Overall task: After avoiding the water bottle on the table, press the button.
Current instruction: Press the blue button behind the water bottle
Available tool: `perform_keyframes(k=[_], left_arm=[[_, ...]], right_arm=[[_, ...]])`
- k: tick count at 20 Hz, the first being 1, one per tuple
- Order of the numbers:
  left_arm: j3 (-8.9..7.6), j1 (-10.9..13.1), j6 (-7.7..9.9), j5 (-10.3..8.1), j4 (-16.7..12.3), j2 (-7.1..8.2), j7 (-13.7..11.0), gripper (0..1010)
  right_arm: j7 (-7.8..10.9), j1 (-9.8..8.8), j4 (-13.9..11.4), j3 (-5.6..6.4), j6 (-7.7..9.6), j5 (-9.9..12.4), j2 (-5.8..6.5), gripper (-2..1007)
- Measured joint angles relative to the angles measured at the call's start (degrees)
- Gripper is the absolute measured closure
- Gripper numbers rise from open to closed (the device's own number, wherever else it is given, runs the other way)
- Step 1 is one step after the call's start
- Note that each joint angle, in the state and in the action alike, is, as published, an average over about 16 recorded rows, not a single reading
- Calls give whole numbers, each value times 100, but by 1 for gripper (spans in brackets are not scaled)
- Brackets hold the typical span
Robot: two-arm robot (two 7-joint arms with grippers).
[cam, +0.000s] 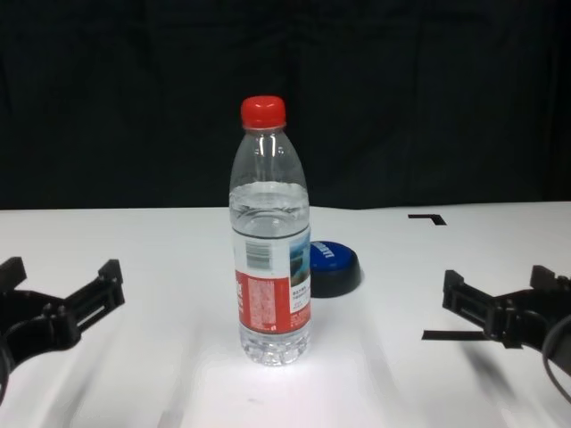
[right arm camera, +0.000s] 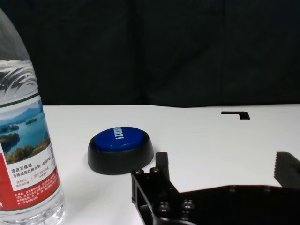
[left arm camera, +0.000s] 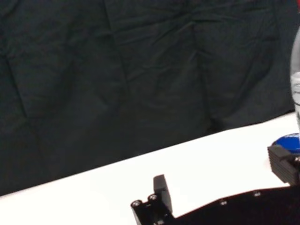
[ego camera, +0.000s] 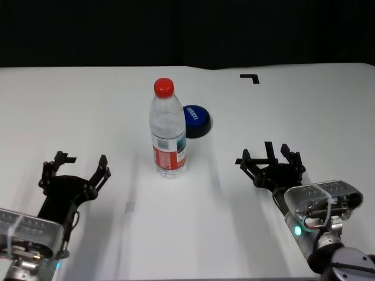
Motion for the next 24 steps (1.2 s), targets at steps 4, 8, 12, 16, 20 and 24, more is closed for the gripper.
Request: perform_keyframes(k=[4,8,12,16,20,24], left_arm=[[-4,-87,58,55,48,0,19,7],[-4,-186,112,92,96,1,24,7],[1,-286,162,112,147,8,13,7],[8,-384,205,111,199,16,-7,7],[11,-471,261,101,246,22,-24,7],[14,-551,322,93,294,27,-34,7]], right_arm=[[0,0,0,0,0,0,0,2],[0,0,0,0,0,0,0,2],[0,0,0,0,0,0,0,2],[0,0,0,0,0,0,0,2],[0,0,0,0,0,0,0,2],[0,0,0,0,0,0,0,2]])
